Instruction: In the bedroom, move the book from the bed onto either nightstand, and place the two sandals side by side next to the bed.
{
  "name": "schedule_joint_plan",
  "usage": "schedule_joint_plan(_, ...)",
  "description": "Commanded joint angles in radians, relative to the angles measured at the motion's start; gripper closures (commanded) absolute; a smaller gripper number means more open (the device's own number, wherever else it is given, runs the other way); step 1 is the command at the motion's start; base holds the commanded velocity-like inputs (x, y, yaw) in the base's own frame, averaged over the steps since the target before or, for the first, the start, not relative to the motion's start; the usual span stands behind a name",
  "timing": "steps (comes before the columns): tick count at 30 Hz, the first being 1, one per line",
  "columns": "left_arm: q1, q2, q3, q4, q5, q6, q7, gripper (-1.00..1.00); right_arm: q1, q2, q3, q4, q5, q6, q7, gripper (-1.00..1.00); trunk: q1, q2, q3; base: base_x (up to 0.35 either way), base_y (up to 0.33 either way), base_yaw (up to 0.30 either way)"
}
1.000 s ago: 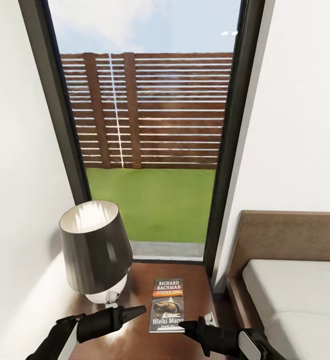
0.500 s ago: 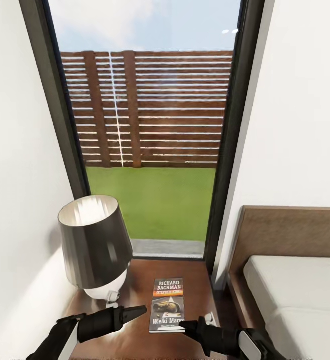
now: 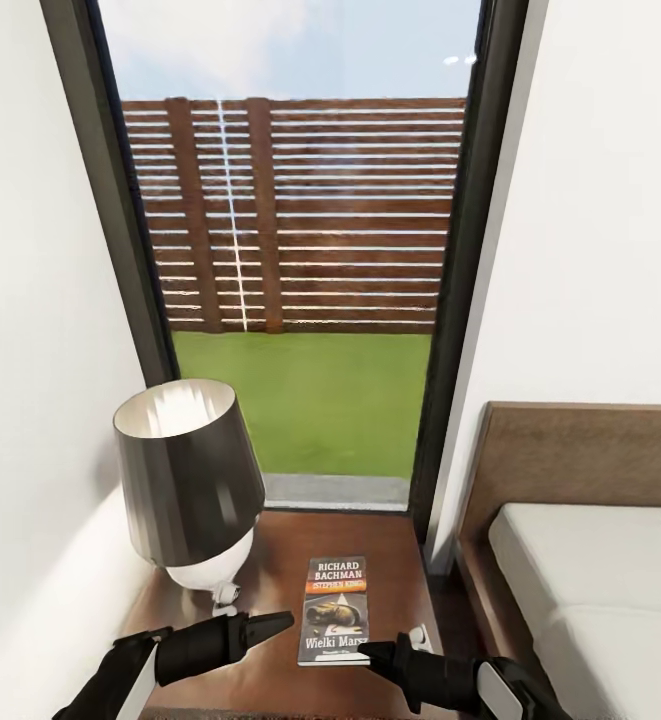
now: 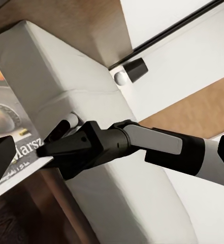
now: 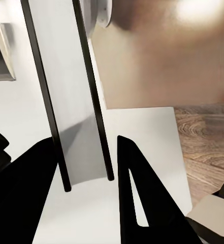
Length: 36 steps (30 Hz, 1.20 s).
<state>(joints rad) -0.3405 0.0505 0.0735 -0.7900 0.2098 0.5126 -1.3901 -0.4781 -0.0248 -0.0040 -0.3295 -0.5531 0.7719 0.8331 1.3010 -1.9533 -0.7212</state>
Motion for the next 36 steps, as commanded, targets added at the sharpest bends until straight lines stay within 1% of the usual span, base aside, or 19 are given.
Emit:
schedule_joint_plan(1, -0.001, 0.000, 0.000, 0.000, 0.002, 0.011, -0.003, -1.00, -0.001, 0.000, -0.001, 0.000, -0.004, 0.006, 0.001, 1.00, 0.004, -0.008, -0.004, 0.000, 0.000, 0.000)
schedule_joint_plan(34, -0.001, 0.000, 0.000, 0.002, 0.002, 0.011, -0.002, -1.00, -0.001, 0.000, -0.001, -0.001, -0.004, 0.006, 0.001, 1.00, 0.130, -0.239, -0.108, 0.000, 0.000, 0.000)
schedule_joint_plan(36, -0.001, 0.000, 0.000, 0.002, 0.002, 0.011, -0.002, -1.00, -0.001, 0.000, -0.001, -0.001, -0.004, 0.006, 0.001, 1.00, 0.130, -0.239, -0.108, 0.000, 0.000, 0.000)
